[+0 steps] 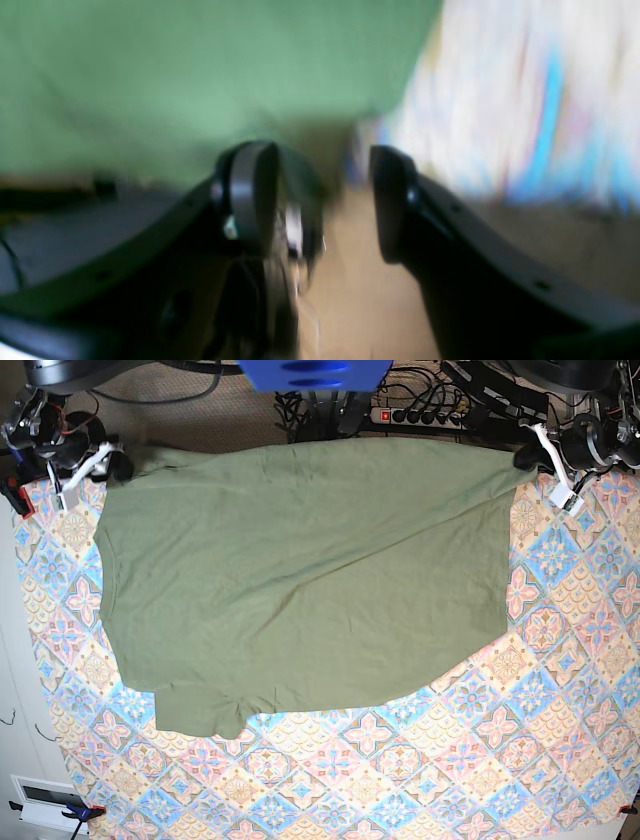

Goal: Layout the t-shirt on the table in an organized manner, then fold the t-shirt properly
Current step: 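Lift the held edge with both grippers and pull it taut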

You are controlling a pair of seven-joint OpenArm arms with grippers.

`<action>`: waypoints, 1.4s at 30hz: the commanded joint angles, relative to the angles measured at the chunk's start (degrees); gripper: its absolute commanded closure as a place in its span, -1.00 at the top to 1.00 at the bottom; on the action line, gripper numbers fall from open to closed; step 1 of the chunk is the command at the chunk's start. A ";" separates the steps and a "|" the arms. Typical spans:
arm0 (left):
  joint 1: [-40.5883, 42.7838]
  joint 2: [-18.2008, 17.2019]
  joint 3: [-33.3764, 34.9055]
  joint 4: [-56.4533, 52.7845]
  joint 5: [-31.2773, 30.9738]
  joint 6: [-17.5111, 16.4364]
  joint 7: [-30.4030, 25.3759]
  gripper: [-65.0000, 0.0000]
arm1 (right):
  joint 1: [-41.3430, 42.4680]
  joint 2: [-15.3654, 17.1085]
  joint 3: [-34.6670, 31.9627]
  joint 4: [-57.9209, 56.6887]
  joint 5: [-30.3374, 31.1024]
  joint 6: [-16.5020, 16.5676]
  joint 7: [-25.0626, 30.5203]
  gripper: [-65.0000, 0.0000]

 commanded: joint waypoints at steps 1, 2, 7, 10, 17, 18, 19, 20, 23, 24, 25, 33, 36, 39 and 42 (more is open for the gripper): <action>0.24 -1.11 -0.59 0.68 -0.79 -0.10 -0.61 -1.00 | -0.94 0.64 0.49 0.28 -0.06 0.17 -0.56 -0.08; 0.24 -1.11 -0.59 0.68 -0.88 -0.10 -0.61 -1.00 | -0.94 0.64 0.49 0.28 -0.06 0.17 -0.74 -0.08; 0.24 -1.11 -0.59 0.68 -0.88 -0.10 -0.61 -1.00 | -0.94 0.64 -1.53 0.36 0.11 0.17 -0.74 -0.08; 0.24 -1.02 -0.59 0.68 -0.88 -0.10 -0.61 -1.00 | -1.03 0.64 -3.20 0.36 0.11 0.17 -0.65 -0.08; 0.24 -1.02 -0.59 0.68 -0.88 -0.10 -0.61 -1.00 | -1.03 0.64 -4.25 0.54 0.20 0.17 -1.09 -0.25; 0.24 -1.02 -0.59 0.68 -0.88 -0.10 -0.61 -1.00 | -1.21 0.64 -4.25 0.72 0.20 0.17 -1.18 -0.35; 0.24 -1.02 -0.59 0.68 -0.88 -0.10 -0.61 -1.00 | -1.21 0.64 -4.25 0.72 0.29 0.17 -1.26 -0.49; 0.24 -1.02 -0.59 0.68 -0.96 -0.10 -0.61 -1.00 | -1.21 0.64 -4.25 0.80 0.99 0.17 -1.61 -0.66; 0.24 -1.02 -0.59 0.68 -0.96 -0.10 -0.61 -1.00 | -1.21 0.64 -4.16 0.80 4.51 0.17 -3.55 -1.00; 0.24 -1.02 -0.59 0.68 -0.96 -0.10 -0.61 -1.00 | -1.38 0.82 -4.16 0.80 6.09 0.17 -3.90 -0.98; 0.24 -1.02 -0.59 0.68 -0.96 -0.10 -0.61 -1.00 | -1.82 0.91 -3.90 0.80 7.76 0.17 -4.16 -0.96; 0.50 -1.55 1.60 0.94 -0.61 -0.10 -0.43 -1.00 | -8.06 3.90 1.20 3.79 11.54 0.17 -4.43 -0.95; 0.59 -1.90 1.60 0.94 -0.61 -0.10 -0.34 -1.00 | -10.09 5.30 1.81 4.41 11.63 0.17 -4.43 -0.95; 0.85 -3.22 1.87 0.94 -0.61 -0.10 -0.52 -1.00 | -11.93 6.27 1.81 4.50 12.51 0.17 -4.43 -0.95; 0.77 -3.31 1.78 0.94 -0.61 -0.10 -0.34 -1.00 | -12.28 7.68 1.46 4.50 13.92 0.17 -4.52 -0.95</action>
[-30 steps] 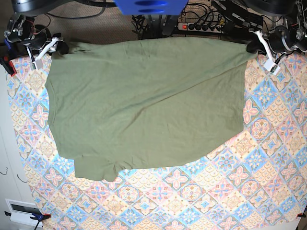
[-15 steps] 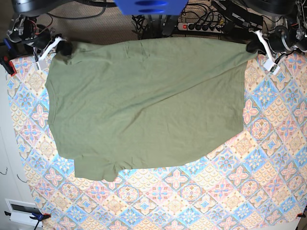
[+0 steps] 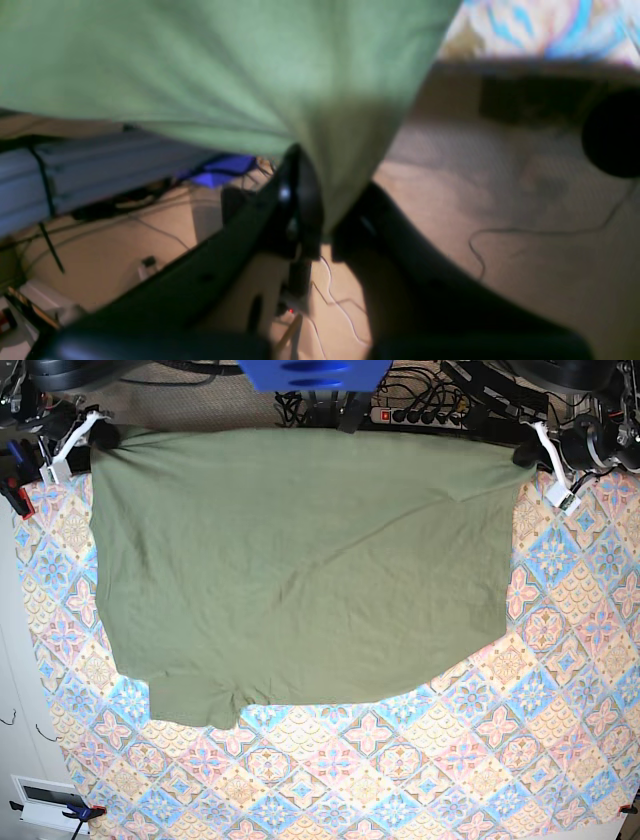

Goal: Layout the t-shirt on the table in an organized manner, then fold the t-shirt properly
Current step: 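Lift the held edge with both grippers and pull it taut, then lower the held edge with both grippers onto the shirt body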

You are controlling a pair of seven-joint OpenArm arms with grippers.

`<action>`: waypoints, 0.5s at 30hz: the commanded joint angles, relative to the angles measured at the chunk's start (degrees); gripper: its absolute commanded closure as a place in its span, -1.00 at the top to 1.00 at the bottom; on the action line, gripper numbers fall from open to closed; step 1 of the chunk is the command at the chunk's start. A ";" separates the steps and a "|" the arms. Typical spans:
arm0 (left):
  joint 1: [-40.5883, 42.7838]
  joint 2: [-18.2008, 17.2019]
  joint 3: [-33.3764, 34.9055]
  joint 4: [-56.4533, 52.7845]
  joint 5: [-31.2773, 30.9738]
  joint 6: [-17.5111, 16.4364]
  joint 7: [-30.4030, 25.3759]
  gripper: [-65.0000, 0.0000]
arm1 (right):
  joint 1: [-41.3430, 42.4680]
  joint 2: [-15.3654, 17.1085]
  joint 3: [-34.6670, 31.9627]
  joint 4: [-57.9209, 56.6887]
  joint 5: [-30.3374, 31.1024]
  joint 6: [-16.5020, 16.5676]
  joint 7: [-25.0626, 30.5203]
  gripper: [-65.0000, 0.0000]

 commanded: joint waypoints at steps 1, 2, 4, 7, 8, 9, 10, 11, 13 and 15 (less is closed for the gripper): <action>0.13 -0.99 -0.56 0.81 -0.48 -0.10 -0.34 -1.00 | -0.11 1.60 0.63 0.80 1.41 0.17 0.33 -0.95; 0.13 -1.08 -0.65 0.81 -0.48 -0.10 -0.34 -1.00 | -0.11 1.60 0.90 0.80 1.41 0.17 -0.63 -0.95; -0.04 -1.08 -0.73 0.81 -0.92 -0.10 -0.52 -1.00 | 0.07 1.69 1.25 0.80 1.50 0.17 -1.86 -0.95; -0.66 -0.81 -0.91 0.90 -1.10 -0.10 -0.69 -1.00 | 0.24 1.69 2.30 0.80 1.50 0.17 -2.48 -0.95; -1.36 -0.64 -0.91 0.98 -1.18 -0.10 -0.69 -1.00 | 0.24 1.69 2.57 0.80 1.50 0.17 -2.48 -0.95; -1.89 0.07 -0.82 1.25 -1.80 -0.10 -0.69 -1.00 | 0.24 1.69 2.57 0.80 1.50 0.17 -2.48 -0.95; -2.33 1.03 -0.91 1.60 -2.50 -0.10 -0.69 -1.00 | 0.24 1.69 2.57 0.80 1.50 0.17 -2.48 -0.95; -2.42 1.74 -1.09 1.69 -3.21 -0.10 -0.69 -1.00 | 0.33 1.69 2.57 0.80 1.50 0.17 -2.39 -0.95; -2.77 2.97 -2.84 1.69 -5.14 -0.10 -0.69 -1.00 | 1.91 1.69 2.57 0.80 1.59 0.17 -2.48 -0.95; -4.53 5.08 -3.64 1.69 -5.93 -0.10 -0.34 -1.00 | 3.49 1.69 2.57 0.54 1.59 0.17 -2.48 -0.95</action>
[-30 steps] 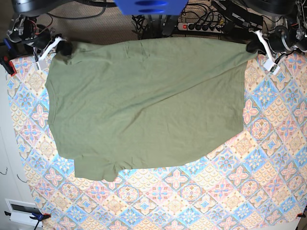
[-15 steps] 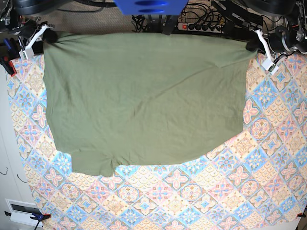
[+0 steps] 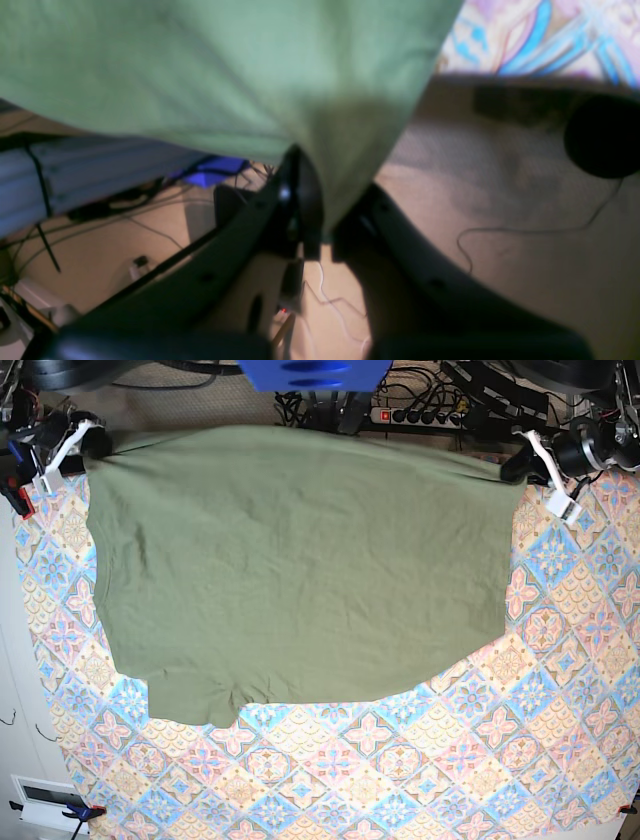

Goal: Layout the t-shirt on the table in an organized manner, then fold the t-shirt properly
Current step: 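Lower the held edge with both grippers onto the shirt body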

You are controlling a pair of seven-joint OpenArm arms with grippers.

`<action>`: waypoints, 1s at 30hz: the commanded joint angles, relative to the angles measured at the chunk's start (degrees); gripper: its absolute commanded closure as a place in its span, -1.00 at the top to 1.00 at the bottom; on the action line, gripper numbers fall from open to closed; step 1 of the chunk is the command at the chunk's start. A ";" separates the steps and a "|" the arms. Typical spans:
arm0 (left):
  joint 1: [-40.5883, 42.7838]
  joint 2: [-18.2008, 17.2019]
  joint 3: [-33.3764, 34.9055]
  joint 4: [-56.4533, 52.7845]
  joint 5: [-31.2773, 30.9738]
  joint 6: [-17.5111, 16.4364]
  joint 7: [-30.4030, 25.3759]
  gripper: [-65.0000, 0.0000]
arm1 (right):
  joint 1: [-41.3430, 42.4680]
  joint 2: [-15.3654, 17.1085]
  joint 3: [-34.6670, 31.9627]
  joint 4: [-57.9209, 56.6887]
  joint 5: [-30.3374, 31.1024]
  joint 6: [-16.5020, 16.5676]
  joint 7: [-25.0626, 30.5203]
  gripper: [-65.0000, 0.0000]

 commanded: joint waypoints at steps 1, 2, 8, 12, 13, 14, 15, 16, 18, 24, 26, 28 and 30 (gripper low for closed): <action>-1.43 0.23 -0.53 0.73 -1.08 -0.12 -1.06 -1.00 | 0.55 1.32 0.84 0.43 0.98 0.14 1.06 -0.95; -2.31 1.02 -0.53 0.73 -1.08 -0.12 -0.98 -1.00 | 1.25 1.32 0.84 0.34 0.98 0.14 1.06 -0.95; -6.35 5.59 -0.62 0.64 -1.26 -0.12 -0.98 -1.00 | 5.56 1.32 0.93 0.25 0.80 0.14 1.06 -0.95; -8.73 8.23 -0.62 0.37 -0.99 -0.12 -0.98 -1.00 | 8.11 1.32 0.84 -1.95 0.71 0.14 1.06 -0.95; -9.34 8.93 -0.62 0.29 -0.99 -0.12 -0.98 -1.00 | 9.07 1.32 0.75 -3.00 0.71 0.14 1.06 -0.95; -9.87 9.37 -0.62 0.29 -0.99 -0.12 -0.98 -1.00 | 10.04 1.32 0.58 -3.97 0.71 0.14 1.06 -0.95; -10.31 9.55 -0.62 0.29 -0.99 -0.12 -0.98 -1.00 | 10.75 1.32 0.58 -4.85 0.63 0.14 1.06 -0.95; -10.57 9.81 -0.62 0.29 -0.99 -0.12 -1.06 -1.00 | 11.36 1.32 0.58 -5.55 0.63 0.14 1.06 -0.95; -11.01 9.81 -0.62 0.20 -0.99 -0.12 -1.33 -1.00 | 12.33 1.32 0.58 -6.60 0.54 0.14 1.06 -0.95; -13.65 9.81 -2.03 -4.46 -0.99 -0.12 -1.33 -1.00 | 15.67 2.46 0.40 -10.03 0.45 0.14 1.06 -0.95; -13.65 9.81 -3.43 -5.60 -0.99 -0.12 -1.33 -1.00 | 16.64 2.81 0.40 -11.62 0.45 0.14 1.06 -0.95; -13.65 9.81 -5.02 -5.78 -0.99 -0.12 -1.33 -1.00 | 17.87 2.99 0.40 -13.37 0.36 0.14 1.06 -0.95; -13.65 9.81 -5.90 -5.78 -0.99 -0.12 -1.33 -1.00 | 19.01 2.99 0.40 -13.99 -1.39 0.14 1.06 -0.95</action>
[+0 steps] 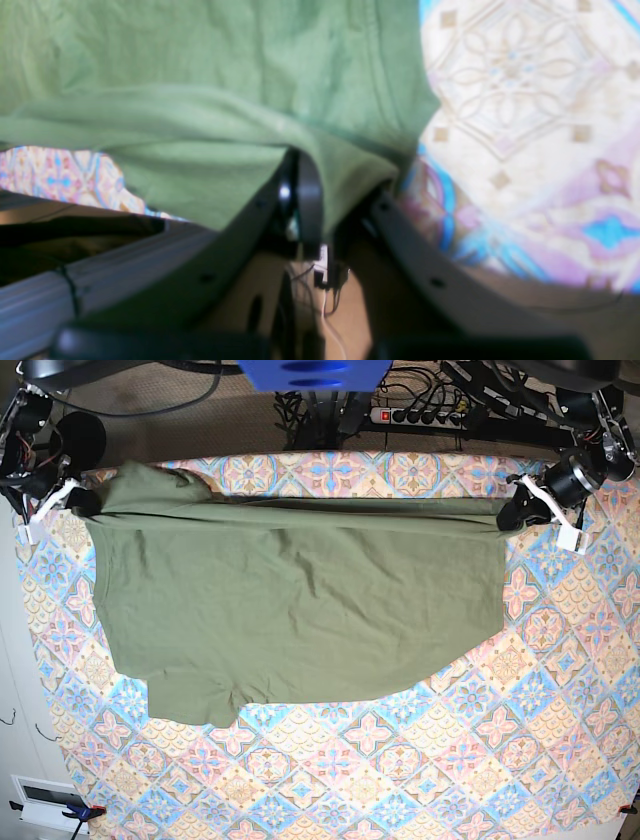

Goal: Layout the t-shirt on the table in an organized manner, then fold the t-shirt properly
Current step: 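Lower the held edge with both grippers onto the shirt body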

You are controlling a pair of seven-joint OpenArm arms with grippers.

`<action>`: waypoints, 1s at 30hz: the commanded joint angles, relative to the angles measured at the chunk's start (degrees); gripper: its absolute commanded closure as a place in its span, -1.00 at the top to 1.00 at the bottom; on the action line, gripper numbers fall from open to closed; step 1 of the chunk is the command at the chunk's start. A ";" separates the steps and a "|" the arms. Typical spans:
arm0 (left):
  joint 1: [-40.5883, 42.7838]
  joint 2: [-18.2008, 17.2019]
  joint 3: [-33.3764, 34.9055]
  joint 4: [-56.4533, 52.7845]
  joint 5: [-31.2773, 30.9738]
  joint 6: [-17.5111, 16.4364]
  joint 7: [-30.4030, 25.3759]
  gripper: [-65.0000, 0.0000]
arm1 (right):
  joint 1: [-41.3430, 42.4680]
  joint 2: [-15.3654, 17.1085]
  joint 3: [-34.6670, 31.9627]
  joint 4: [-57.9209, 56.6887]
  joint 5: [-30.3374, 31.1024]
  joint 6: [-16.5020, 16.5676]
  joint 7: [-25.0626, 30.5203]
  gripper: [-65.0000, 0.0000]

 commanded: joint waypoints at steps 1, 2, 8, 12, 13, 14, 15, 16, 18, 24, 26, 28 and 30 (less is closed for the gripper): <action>-0.34 -0.94 -0.69 0.84 -1.23 -0.28 -1.26 -1.00 | 1.00 1.74 0.57 0.63 -0.29 0.14 1.06 -0.95; -0.34 -0.94 -0.69 0.84 -1.23 -0.28 -1.26 -1.00 | 1.44 1.74 0.57 0.54 -1.16 0.14 1.06 -0.95; -0.60 -0.94 -0.69 0.76 -1.14 -0.28 -1.35 -1.00 | 2.23 1.65 0.49 0.54 -4.33 0.14 0.97 -0.95; -2.89 -0.41 -0.61 0.14 0.61 -0.28 -1.35 -1.00 | 2.23 1.65 0.57 0.54 -6.53 0.14 0.97 -0.95; -4.21 0.29 -0.61 -0.48 1.49 -0.28 -1.35 -1.00 | 2.32 1.65 0.57 0.46 -7.14 0.14 0.97 -0.95; -5.26 0.73 -0.61 -1.27 2.37 -0.28 -1.26 -1.00 | 2.67 1.57 0.57 0.46 -7.58 0.14 0.97 -0.95; -6.23 0.99 -0.61 -2.41 3.08 -0.28 -1.26 -1.00 | 3.90 1.57 0.57 0.46 -7.58 0.14 0.97 -0.95; -7.02 1.26 -0.61 -3.73 3.78 -0.28 -1.26 -1.00 | 5.22 1.57 0.57 0.46 -7.58 0.14 0.97 -0.95; -8.69 2.05 -0.34 -6.45 4.92 -0.28 -1.26 -1.00 | 6.80 1.57 0.49 0.46 -7.49 0.14 0.97 -0.95; -12.56 4.68 -0.17 -9.27 10.72 -0.28 -1.26 -1.00 | 7.51 1.39 0.40 0.46 -7.49 0.14 0.97 -0.95; -13.44 5.48 -0.08 -9.27 12.92 -0.28 -1.26 -1.00 | 7.51 1.30 0.40 0.46 -7.49 0.14 0.97 -0.95; -14.14 6.09 -0.08 -9.27 14.94 -0.28 -1.26 -1.00 | 7.51 1.30 0.40 0.46 -7.49 0.14 0.97 -0.95; -14.58 6.79 -0.08 -9.35 16.88 -0.28 -1.26 -1.00 | 7.60 1.30 0.40 0.46 -7.58 0.14 0.97 -0.95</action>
